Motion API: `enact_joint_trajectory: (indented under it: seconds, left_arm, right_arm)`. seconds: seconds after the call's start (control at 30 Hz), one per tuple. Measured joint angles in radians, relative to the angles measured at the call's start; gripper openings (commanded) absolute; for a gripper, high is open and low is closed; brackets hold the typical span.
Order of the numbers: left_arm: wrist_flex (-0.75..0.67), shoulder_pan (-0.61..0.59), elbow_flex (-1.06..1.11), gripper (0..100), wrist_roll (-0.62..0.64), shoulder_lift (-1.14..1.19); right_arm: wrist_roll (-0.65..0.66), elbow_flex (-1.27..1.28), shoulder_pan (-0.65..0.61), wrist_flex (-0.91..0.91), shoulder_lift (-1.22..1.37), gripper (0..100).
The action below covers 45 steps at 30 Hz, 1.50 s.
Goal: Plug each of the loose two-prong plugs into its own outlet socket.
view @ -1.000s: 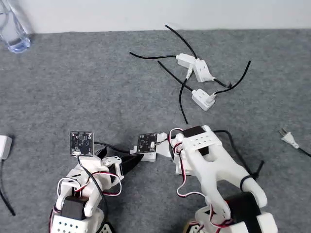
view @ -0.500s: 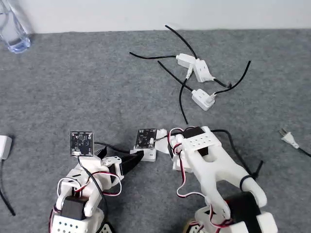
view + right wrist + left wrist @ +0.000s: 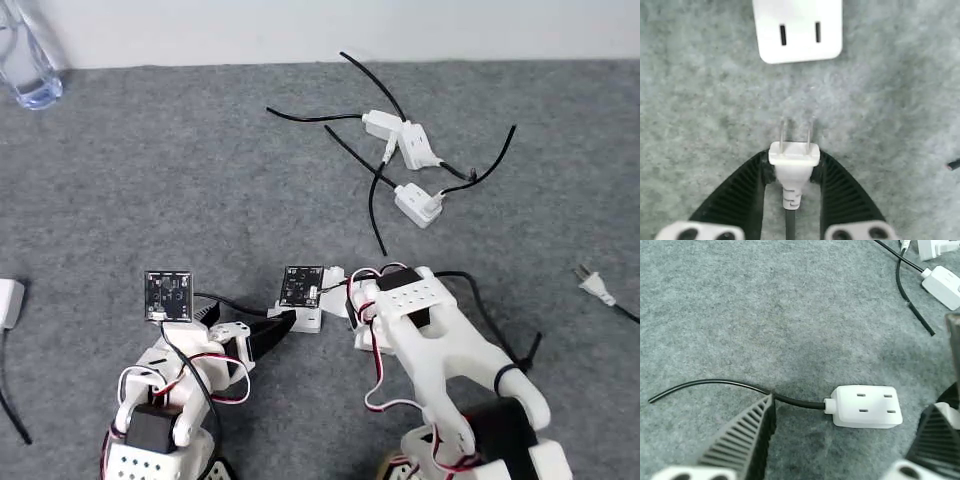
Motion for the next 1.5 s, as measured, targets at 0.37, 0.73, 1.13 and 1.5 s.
enact_joint_trajectory:
  seconds: [0.37,0.73,1.13,1.5]
  left_arm:
    - [0.000,0.000,0.000,42,0.000,0.000]
    - [0.000,0.000,0.000,42,0.000,0.000]
    - [0.000,0.000,0.000,42,0.000,0.000]
    - [0.000,0.000,0.000,42,0.000,0.000]
  right_arm:
    - [-0.084,0.023,-0.002,-0.006,-0.014,0.8]
    - [-0.103,0.026,0.000,-0.006,-0.015,0.8]
    - [-0.170,0.044,0.028,-0.006,-0.058,2.6]
    - [-0.160,0.046,0.028,0.003,-0.058,9.0]
